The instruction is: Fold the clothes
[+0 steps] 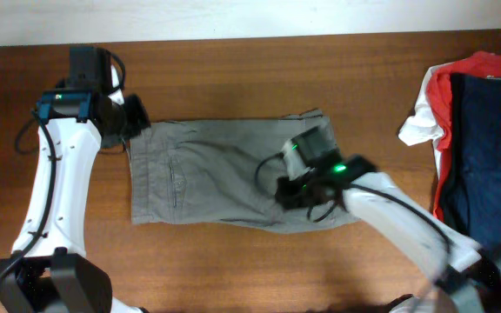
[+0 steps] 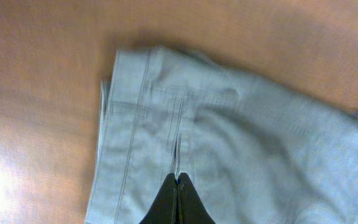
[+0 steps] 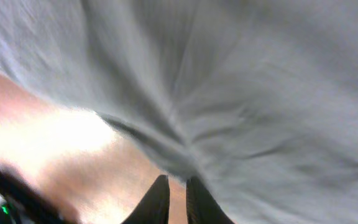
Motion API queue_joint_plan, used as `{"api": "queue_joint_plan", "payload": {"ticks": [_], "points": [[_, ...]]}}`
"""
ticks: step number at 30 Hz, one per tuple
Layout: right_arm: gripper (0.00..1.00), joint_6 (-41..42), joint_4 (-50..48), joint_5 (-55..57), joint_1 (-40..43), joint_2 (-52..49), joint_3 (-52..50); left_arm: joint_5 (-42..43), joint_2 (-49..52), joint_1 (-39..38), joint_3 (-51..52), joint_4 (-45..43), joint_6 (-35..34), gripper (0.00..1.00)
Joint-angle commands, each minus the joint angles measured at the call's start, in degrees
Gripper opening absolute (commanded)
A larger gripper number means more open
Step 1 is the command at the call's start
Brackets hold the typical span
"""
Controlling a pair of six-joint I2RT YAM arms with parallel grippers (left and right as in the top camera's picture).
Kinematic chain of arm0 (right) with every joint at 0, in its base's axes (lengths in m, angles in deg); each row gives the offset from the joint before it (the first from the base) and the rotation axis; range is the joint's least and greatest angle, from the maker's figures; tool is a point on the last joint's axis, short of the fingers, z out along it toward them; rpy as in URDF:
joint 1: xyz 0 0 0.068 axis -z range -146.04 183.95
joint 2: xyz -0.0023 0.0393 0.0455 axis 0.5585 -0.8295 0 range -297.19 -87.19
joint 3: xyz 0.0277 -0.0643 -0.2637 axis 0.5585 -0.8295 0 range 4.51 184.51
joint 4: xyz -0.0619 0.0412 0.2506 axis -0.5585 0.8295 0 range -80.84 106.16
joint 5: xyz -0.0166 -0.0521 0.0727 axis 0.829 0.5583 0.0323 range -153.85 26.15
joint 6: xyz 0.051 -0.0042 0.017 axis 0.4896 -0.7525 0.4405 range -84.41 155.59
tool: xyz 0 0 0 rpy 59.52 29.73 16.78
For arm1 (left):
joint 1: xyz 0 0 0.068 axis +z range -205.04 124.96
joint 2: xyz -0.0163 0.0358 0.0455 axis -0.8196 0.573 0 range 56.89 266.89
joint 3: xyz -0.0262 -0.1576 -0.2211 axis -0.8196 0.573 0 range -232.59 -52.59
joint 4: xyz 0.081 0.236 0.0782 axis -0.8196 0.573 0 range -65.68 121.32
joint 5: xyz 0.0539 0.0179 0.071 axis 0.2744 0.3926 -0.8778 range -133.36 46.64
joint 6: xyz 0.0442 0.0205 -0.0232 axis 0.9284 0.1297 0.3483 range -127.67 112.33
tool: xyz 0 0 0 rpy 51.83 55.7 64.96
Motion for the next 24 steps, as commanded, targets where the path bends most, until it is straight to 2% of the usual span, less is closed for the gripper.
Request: {"api": "queue_joint_plan", "payload": {"ticks": [1,2,3,4,5,6,7,8,10,11,15,17,18,24], "points": [[1.0,-1.4,4.0,4.2,10.6,6.8,1.7,1.7,0.7,-0.2,0.1,11.5,0.1,0.01],[0.98,-1.4,4.4,4.5,13.9,6.7,1.7,1.7,0.7,-0.2,0.1,14.8,0.1,0.12],[0.98,-1.4,4.4,6.6,17.2,6.0,1.5,1.7,0.7,-0.2,0.1,16.7,1.7,0.18],[0.98,-1.4,4.8,9.9,19.6,5.2,1.3,2.2,0.7,-0.2,0.1,17.3,5.0,0.33],[0.98,-1.4,5.0,12.2,21.2,4.4,1.3,2.1,0.7,-0.2,0.1,18.0,6.2,0.59],[0.98,-1.4,5.0,12.5,22.3,3.9,1.3,2.1,0.7,-0.1,0.1,18.5,6.3,0.79],[0.98,-1.4,5.0,12.5,22.6,3.8,1.3,1.9,0.7,0.0,0.1,18.0,6.3,0.86],[0.98,-1.4,5.0,12.5,22.6,3.8,1.3,1.3,0.7,0.0,0.1,17.2,6.3,0.86],[0.98,-1.4,5.0,12.5,22.6,3.8,1.3,-6.8,0.8,0.1,0.1,16.6,6.3,0.92],[0.98,-1.4,5.0,12.5,22.6,3.8,1.3,-7.3,1.0,1.1,0.1,16.7,6.3,0.91],[0.98,-1.4,5.0,12.5,22.6,3.8,1.3,-6.0,3.4,5.7,1.4,13.7,6.3,0.67],[0.98,-1.4,5.0,12.5,22.6,3.8,1.3,-0.6,4.8,8.0,5.7,8.2,6.4,0.66],[0.98,-1.4,5.0,12.5,22.6,3.8,1.3,1.0,6.6,7.9,9.2,5.7,8.9,0.65],[0.98,-1.4,5.0,12.5,22.6,3.8,1.3,1.3,11.5,8.2,19.6,-5.0,9.3,0.65]]}}
